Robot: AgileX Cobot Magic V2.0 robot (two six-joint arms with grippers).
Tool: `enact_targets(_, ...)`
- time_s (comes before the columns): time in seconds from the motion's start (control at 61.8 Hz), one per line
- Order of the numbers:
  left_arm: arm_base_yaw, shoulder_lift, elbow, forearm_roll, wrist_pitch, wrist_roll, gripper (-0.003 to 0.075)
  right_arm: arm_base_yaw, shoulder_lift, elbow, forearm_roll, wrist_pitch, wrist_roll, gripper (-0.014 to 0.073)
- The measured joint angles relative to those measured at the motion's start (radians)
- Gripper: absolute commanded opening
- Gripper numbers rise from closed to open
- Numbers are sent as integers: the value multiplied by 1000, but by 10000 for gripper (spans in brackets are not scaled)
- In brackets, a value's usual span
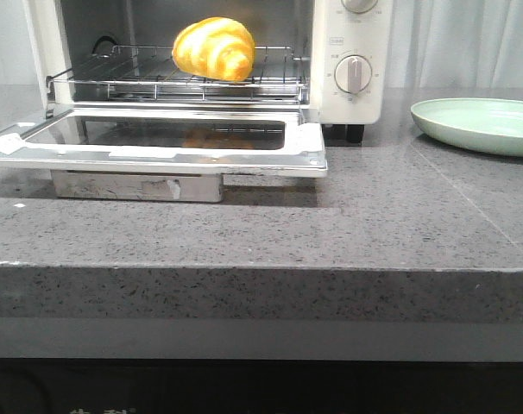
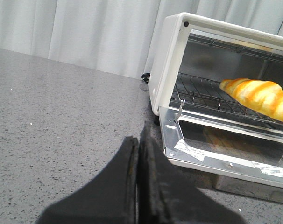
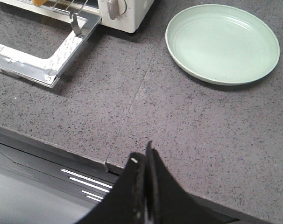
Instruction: Put bread in oven
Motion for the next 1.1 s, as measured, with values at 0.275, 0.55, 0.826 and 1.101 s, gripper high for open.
enact_targets(0.275, 0, 0, 0, -2, -2, 67, -18, 0, 0, 0, 0, 0, 0, -69)
enact_targets(0.55, 0, 0, 0, -4, -2, 82, -18, 0, 0, 0, 0, 0, 0, -69)
enact_targets(0.826, 0, 0, 0, -4, -2, 84, -18, 0, 0, 0, 0, 0, 0, -69)
enact_targets(1.101, 0, 0, 0, -4, -2, 86, -18, 0, 0, 0, 0, 0, 0, -69)
